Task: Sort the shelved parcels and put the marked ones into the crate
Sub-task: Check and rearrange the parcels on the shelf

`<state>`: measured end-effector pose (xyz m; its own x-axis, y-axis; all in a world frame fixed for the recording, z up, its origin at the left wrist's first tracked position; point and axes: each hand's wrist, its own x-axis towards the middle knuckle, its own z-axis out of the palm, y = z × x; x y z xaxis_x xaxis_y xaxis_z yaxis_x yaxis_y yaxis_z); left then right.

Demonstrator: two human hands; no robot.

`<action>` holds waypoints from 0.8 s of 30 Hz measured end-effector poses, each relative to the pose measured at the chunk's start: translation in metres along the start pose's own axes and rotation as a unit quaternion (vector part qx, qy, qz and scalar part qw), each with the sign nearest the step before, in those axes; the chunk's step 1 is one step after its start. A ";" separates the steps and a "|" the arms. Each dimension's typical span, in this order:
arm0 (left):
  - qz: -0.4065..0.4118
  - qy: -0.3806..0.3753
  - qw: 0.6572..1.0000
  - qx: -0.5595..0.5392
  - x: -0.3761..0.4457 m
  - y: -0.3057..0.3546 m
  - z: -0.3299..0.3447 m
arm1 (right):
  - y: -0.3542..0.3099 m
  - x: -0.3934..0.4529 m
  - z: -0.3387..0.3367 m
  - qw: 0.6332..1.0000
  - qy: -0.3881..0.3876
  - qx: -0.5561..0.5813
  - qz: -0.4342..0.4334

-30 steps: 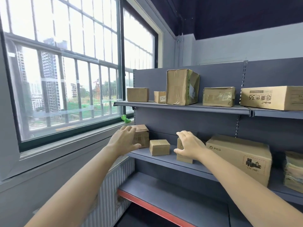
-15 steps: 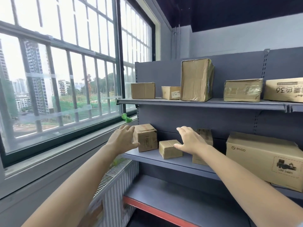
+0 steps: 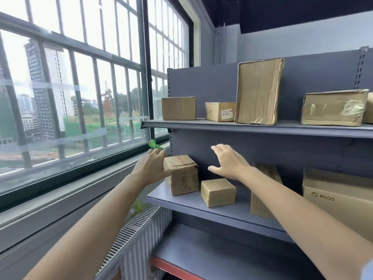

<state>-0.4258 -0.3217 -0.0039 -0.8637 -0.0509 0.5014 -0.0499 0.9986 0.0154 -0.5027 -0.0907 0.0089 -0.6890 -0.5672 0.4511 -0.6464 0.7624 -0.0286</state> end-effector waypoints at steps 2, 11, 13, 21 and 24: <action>-0.002 0.005 1.000 0.006 0.016 -0.007 0.000 | 0.003 0.019 -0.002 1.000 0.009 0.009 -0.005; 0.004 0.112 0.994 -0.002 0.100 -0.057 -0.019 | 0.011 0.113 -0.027 0.993 0.100 -0.013 -0.060; 0.006 0.123 0.992 0.003 0.115 -0.070 -0.021 | 0.014 0.134 -0.030 0.992 0.116 -0.013 -0.055; 0.038 0.127 0.991 0.002 0.183 -0.127 0.002 | 0.015 0.216 -0.011 0.990 0.135 -0.031 0.001; 0.052 0.126 0.990 -0.016 0.215 -0.150 0.005 | 0.011 0.244 -0.003 0.990 0.133 -0.035 0.027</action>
<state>-0.6067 -0.4823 0.0969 -0.7101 0.0531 0.7021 0.0518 0.9984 -0.0231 -0.6768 -0.2203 0.1215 -0.6056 -0.4295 0.6698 -0.5799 0.8147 -0.0019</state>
